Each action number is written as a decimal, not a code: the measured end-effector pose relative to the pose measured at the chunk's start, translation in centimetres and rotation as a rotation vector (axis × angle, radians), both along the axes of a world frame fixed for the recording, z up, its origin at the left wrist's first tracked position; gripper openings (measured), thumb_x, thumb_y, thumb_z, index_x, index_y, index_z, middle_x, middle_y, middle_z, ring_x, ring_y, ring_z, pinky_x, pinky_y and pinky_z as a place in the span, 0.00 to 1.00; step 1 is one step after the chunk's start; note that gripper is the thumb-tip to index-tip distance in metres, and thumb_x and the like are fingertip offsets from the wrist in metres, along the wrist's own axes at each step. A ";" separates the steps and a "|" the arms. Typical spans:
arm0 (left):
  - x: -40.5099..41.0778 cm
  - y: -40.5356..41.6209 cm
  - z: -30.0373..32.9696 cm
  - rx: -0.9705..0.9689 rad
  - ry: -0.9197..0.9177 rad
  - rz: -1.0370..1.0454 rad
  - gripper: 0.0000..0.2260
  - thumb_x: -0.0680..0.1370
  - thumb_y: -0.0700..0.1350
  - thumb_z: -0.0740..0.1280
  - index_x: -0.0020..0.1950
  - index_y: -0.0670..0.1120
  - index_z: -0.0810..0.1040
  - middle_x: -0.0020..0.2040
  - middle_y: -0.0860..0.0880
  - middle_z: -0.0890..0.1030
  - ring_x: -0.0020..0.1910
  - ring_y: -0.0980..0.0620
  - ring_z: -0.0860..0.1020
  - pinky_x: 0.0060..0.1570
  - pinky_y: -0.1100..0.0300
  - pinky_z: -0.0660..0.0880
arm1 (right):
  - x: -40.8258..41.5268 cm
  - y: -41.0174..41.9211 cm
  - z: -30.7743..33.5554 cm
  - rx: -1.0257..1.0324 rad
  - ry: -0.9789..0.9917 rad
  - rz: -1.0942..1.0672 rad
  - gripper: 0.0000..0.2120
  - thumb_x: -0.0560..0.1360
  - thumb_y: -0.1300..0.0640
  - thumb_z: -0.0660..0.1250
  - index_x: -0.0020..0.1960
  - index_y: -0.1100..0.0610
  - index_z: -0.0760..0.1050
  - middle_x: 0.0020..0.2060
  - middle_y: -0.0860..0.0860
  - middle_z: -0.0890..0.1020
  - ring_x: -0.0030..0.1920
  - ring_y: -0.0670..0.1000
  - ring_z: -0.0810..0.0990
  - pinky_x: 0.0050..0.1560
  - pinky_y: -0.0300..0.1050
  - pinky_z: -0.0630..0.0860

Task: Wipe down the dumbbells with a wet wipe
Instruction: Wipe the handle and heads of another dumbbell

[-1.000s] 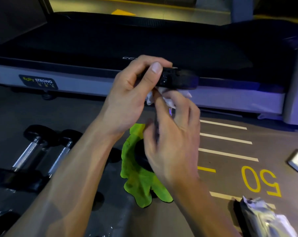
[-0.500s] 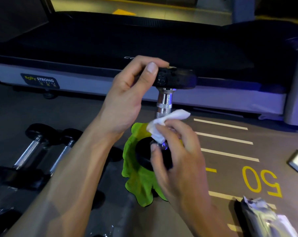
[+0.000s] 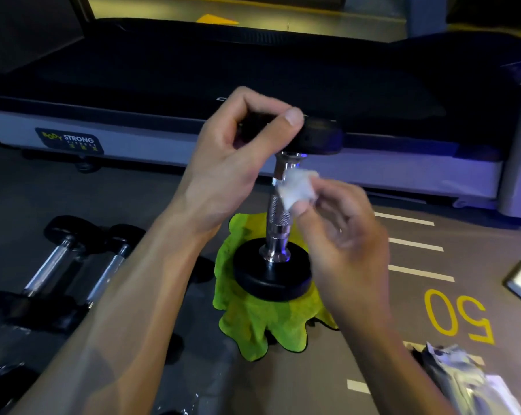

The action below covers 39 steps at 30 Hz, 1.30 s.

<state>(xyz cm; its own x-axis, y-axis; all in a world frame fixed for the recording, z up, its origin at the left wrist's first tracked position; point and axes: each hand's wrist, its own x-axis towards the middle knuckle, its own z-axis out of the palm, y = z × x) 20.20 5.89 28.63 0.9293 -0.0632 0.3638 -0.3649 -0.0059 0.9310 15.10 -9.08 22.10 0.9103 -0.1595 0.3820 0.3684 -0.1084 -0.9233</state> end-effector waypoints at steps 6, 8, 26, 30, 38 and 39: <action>0.3 -0.3 0.2 -0.095 0.055 -0.033 0.03 0.80 0.45 0.69 0.47 0.52 0.79 0.52 0.55 0.84 0.51 0.61 0.80 0.50 0.70 0.74 | 1.8 1.2 0.8 0.572 0.150 0.108 0.11 0.80 0.63 0.68 0.59 0.55 0.84 0.58 0.53 0.87 0.65 0.52 0.83 0.73 0.56 0.73; 0.3 -0.1 0.1 -0.101 0.049 -0.018 0.02 0.79 0.46 0.68 0.47 0.53 0.78 0.53 0.54 0.84 0.52 0.60 0.80 0.50 0.70 0.75 | 1.4 1.9 0.7 0.480 0.097 0.067 0.12 0.81 0.62 0.67 0.59 0.51 0.85 0.60 0.52 0.86 0.67 0.52 0.81 0.73 0.58 0.73; 0.3 1.0 -0.5 -0.140 0.111 0.024 0.02 0.78 0.49 0.66 0.48 0.53 0.77 0.55 0.54 0.83 0.54 0.58 0.79 0.53 0.64 0.74 | 1.8 2.4 0.8 0.240 -0.003 0.070 0.08 0.82 0.63 0.66 0.59 0.55 0.79 0.58 0.60 0.83 0.58 0.56 0.84 0.63 0.59 0.79; 0.2 1.5 -0.5 -0.133 0.101 0.049 0.01 0.77 0.52 0.70 0.46 0.56 0.79 0.55 0.55 0.82 0.53 0.57 0.78 0.52 0.63 0.73 | 1.4 2.6 0.1 -0.034 -0.101 0.020 0.03 0.80 0.63 0.72 0.53 0.60 0.84 0.54 0.53 0.79 0.55 0.53 0.83 0.58 0.51 0.81; 0.2 1.9 -0.8 -0.135 0.063 0.024 0.01 0.78 0.51 0.70 0.46 0.57 0.80 0.57 0.49 0.82 0.54 0.54 0.78 0.52 0.63 0.75 | 2.1 2.3 1.5 -0.378 -0.260 -0.078 0.06 0.78 0.67 0.72 0.53 0.60 0.84 0.49 0.49 0.77 0.50 0.40 0.78 0.52 0.30 0.71; 0.3 2.0 -0.7 -0.139 0.061 0.027 0.01 0.78 0.51 0.70 0.46 0.57 0.80 0.57 0.49 0.82 0.54 0.54 0.78 0.52 0.63 0.74 | 2.4 2.4 1.7 -0.384 -0.271 -0.096 0.06 0.78 0.67 0.71 0.52 0.60 0.84 0.49 0.50 0.77 0.49 0.40 0.78 0.51 0.30 0.70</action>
